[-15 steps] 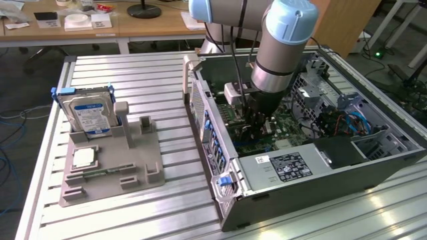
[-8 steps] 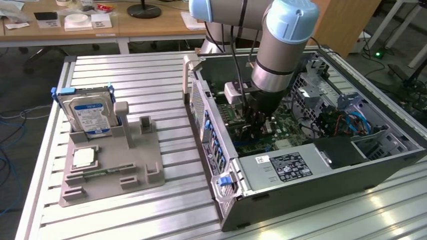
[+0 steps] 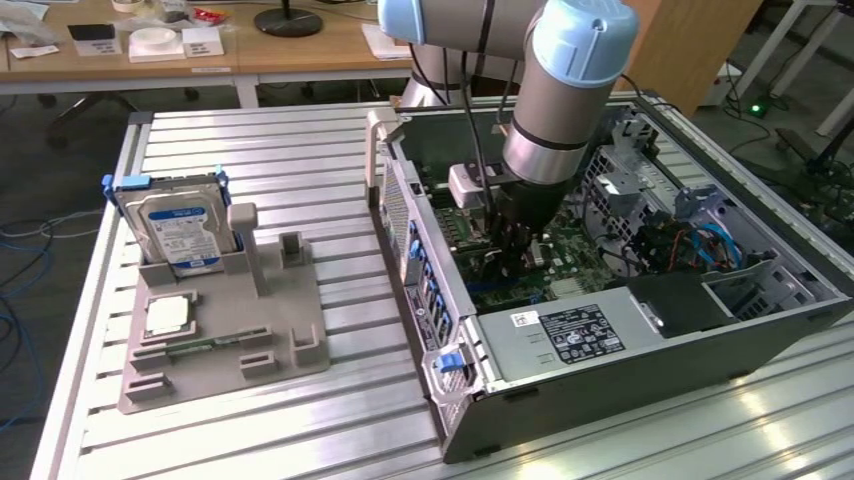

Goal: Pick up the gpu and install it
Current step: 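Insert the gpu into the slot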

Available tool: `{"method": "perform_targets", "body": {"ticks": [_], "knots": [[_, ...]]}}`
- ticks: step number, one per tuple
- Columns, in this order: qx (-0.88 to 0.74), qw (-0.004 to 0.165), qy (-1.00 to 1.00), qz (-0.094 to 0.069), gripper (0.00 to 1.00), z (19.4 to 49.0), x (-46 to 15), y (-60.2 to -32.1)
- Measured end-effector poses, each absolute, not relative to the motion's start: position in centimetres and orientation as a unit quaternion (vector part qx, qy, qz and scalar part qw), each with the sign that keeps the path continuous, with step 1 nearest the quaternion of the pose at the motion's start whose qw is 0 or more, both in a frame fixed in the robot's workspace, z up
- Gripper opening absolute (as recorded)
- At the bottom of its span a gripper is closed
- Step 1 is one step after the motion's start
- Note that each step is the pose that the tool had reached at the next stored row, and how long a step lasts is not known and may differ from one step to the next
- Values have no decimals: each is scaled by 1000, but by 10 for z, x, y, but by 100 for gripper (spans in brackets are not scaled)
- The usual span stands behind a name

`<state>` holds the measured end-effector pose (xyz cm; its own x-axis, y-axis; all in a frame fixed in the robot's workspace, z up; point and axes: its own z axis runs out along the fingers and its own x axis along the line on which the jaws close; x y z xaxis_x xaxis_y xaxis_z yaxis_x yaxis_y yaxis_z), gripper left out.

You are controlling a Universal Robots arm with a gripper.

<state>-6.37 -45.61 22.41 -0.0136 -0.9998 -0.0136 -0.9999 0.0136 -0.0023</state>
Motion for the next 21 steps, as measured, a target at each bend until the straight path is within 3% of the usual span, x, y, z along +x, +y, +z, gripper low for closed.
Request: {"method": "perform_targets", "body": {"ticks": [21], "knots": [[-702, 3, 712, 1, 28, 224, -63, -456]]}}
